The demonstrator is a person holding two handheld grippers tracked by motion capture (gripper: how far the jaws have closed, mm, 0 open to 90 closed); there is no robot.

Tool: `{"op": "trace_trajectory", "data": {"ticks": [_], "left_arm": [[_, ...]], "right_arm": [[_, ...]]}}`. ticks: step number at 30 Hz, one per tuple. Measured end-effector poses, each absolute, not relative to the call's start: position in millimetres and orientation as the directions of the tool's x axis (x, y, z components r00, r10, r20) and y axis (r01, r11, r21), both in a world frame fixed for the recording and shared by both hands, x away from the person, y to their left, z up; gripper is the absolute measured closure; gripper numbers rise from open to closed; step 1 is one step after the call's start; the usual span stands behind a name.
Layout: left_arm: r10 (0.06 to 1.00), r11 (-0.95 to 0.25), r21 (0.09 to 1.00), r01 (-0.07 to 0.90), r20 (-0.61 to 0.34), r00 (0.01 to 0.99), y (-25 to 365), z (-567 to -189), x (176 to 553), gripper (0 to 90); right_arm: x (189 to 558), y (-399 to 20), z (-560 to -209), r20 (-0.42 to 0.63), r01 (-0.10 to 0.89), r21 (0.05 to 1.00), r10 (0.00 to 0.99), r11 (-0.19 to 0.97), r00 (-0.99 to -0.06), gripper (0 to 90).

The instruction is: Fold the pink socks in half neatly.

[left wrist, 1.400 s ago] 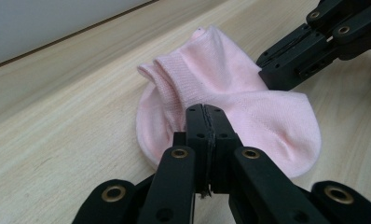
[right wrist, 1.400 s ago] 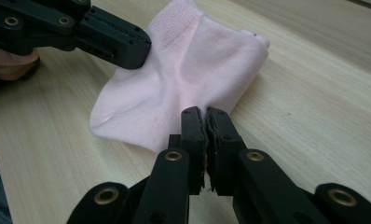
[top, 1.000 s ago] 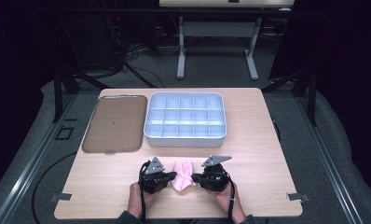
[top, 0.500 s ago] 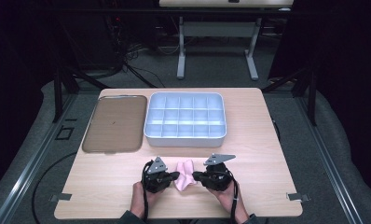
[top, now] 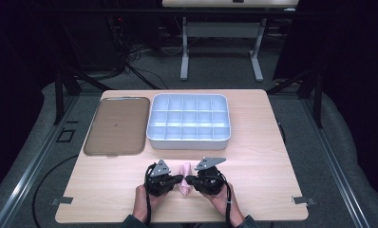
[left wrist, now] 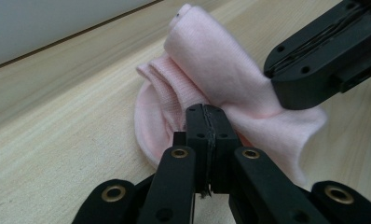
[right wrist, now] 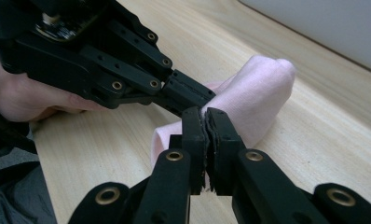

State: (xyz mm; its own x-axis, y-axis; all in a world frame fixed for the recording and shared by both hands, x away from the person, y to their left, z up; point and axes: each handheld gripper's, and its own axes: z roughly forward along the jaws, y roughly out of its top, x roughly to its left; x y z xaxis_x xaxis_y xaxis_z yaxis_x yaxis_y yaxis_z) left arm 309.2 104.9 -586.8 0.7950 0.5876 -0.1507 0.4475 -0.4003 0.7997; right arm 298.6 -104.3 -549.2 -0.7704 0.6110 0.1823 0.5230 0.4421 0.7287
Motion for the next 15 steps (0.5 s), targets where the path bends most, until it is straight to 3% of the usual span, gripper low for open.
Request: {"op": "trace_trajectory", "data": {"ticks": [5,15], "left_arm": [[0.58,-0.416,0.805,0.422,-0.122,0.805,109,-577,306,80.4],[0.61,-0.395,0.79,0.47,-0.157,0.776,119,-582,314,85.6]], "right_arm": [[299,-108,-549,0.174,0.524,0.724,0.618,0.448,-0.767,86.9],[299,-115,-545,0.153,0.52,0.718,0.624,0.463,-0.767,86.8]]}}
